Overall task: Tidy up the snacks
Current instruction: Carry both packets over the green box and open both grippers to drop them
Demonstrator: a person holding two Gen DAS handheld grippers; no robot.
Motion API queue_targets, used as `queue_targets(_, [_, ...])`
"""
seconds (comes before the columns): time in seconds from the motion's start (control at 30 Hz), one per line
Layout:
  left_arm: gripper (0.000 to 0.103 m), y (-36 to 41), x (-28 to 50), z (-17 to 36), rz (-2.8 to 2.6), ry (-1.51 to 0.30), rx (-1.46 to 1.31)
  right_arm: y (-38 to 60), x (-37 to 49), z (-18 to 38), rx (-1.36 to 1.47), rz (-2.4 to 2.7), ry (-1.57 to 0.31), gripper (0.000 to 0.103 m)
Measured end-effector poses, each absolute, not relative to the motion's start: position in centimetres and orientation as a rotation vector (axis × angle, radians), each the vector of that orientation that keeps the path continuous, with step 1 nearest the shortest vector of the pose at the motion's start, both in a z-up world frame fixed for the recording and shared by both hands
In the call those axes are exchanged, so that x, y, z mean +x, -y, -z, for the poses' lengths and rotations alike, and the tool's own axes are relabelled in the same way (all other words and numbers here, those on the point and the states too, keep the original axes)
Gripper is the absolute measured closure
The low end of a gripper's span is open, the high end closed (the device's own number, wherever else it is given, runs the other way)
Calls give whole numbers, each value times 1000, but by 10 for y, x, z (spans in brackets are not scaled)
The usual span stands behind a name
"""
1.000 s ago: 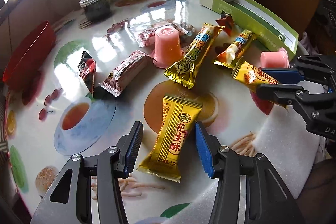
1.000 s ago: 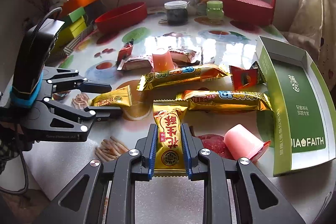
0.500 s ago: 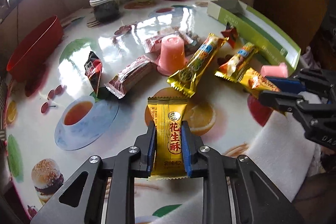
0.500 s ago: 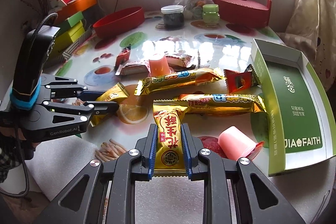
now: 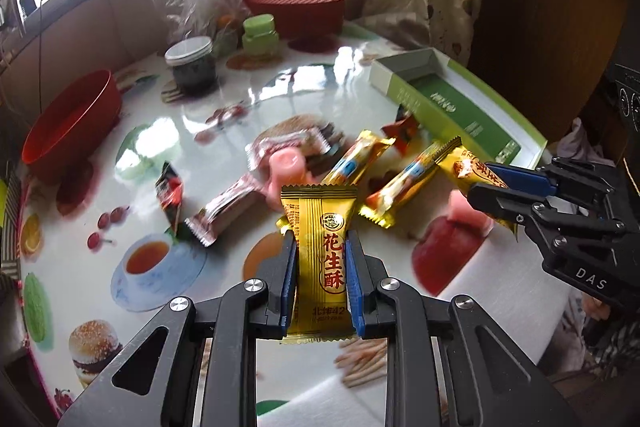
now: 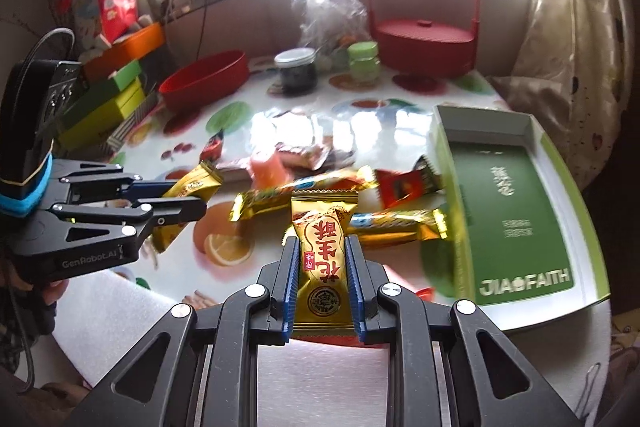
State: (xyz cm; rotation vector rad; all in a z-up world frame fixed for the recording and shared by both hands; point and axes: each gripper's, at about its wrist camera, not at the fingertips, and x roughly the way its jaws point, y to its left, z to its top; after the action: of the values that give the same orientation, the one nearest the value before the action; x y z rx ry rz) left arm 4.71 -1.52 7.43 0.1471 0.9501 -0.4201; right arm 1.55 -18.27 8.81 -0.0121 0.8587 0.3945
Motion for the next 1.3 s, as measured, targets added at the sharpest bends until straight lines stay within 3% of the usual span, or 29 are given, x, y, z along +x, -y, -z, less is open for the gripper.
queue_targets(0.7, [80,116,76,-89,552,-922,119,269,37,-96,32,-184,-836,82])
queue_targets(1.3, [80,196,112,-64,643,-988,85,325,63,-58,54,-30,-922,82])
